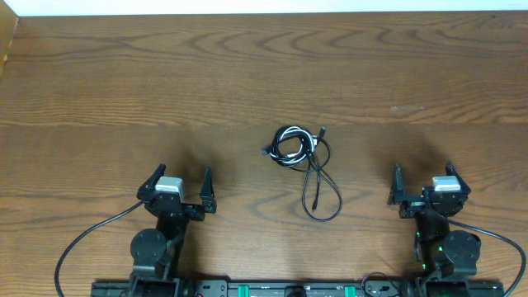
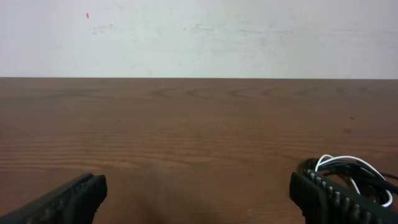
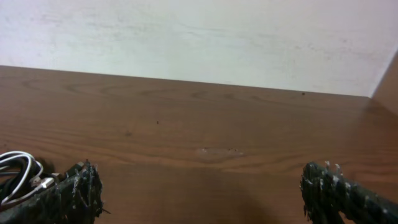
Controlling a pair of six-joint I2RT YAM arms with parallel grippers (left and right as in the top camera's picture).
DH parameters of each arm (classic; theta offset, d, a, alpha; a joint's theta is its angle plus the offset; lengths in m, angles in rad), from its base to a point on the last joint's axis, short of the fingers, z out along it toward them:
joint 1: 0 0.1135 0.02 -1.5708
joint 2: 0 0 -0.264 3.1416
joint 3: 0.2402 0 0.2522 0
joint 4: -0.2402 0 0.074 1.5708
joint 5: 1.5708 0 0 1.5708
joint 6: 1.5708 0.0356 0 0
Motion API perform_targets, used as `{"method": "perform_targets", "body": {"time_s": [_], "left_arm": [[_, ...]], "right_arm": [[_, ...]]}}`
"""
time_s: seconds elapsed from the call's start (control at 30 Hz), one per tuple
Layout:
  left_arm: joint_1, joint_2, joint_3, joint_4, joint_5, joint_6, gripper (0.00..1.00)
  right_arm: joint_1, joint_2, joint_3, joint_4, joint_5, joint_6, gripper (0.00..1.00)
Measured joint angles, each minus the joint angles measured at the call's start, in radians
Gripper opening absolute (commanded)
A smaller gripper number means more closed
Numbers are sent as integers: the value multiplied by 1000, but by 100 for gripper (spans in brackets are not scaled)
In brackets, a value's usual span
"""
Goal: Untangle cables
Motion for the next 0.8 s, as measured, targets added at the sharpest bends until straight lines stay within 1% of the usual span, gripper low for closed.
{"method": "perform_targets", "body": {"time_s": [0.17,0.8], "left_arm": [[0,11,0,-6,-39,0,100],[0,11,0,-7,-52,0,100]], "right_arm": [[76,0,0,0,6,0,99],[77,0,0,0,7,0,99]]}}
